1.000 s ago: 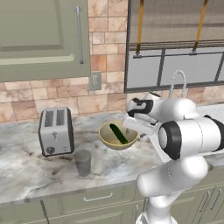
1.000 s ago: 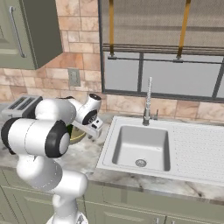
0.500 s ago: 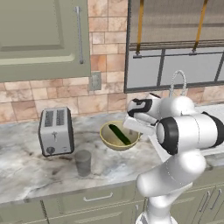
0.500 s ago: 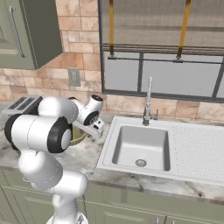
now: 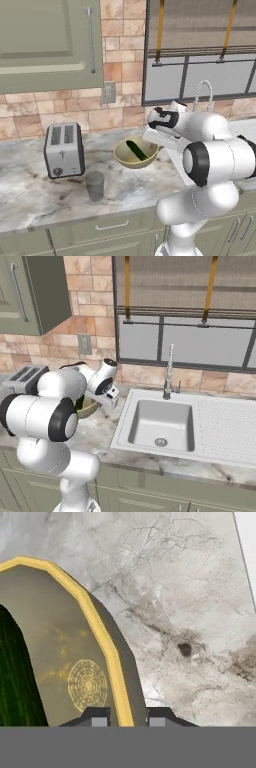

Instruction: Move the glass cup from next to the sink to the open cabinet. Then, move the bowl with the cucumber to the fridge to clear the area for faucet cleaning.

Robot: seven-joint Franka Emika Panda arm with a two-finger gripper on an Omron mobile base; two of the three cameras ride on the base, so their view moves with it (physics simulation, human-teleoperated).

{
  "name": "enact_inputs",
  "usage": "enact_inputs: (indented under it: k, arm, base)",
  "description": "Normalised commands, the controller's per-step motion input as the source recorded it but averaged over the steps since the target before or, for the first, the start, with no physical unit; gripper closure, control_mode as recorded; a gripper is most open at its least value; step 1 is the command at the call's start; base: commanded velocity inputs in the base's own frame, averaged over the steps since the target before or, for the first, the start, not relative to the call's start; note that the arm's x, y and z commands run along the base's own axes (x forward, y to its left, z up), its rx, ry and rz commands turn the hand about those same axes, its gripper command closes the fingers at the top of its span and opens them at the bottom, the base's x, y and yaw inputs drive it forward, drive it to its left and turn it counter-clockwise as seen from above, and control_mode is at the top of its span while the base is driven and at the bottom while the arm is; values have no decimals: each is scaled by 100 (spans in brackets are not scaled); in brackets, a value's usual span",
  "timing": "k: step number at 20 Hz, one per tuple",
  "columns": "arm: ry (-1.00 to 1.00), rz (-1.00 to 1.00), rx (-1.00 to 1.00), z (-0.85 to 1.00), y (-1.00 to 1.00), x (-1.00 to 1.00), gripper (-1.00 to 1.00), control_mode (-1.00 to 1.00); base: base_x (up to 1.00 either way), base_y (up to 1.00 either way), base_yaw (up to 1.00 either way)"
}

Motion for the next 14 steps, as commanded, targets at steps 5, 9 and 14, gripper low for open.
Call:
enact_inputs:
  k: [5, 9, 14]
  arm:
    - [-21, 0, 0, 100, 0, -25, 100, -100]
    - [-25, 0, 0, 100, 0, -41, 100, -100]
    - [-19, -1, 0, 89, 0, -37, 100, -100]
  base:
    - [0, 0, 0]
    - [0, 0, 0]
    - [0, 0, 0]
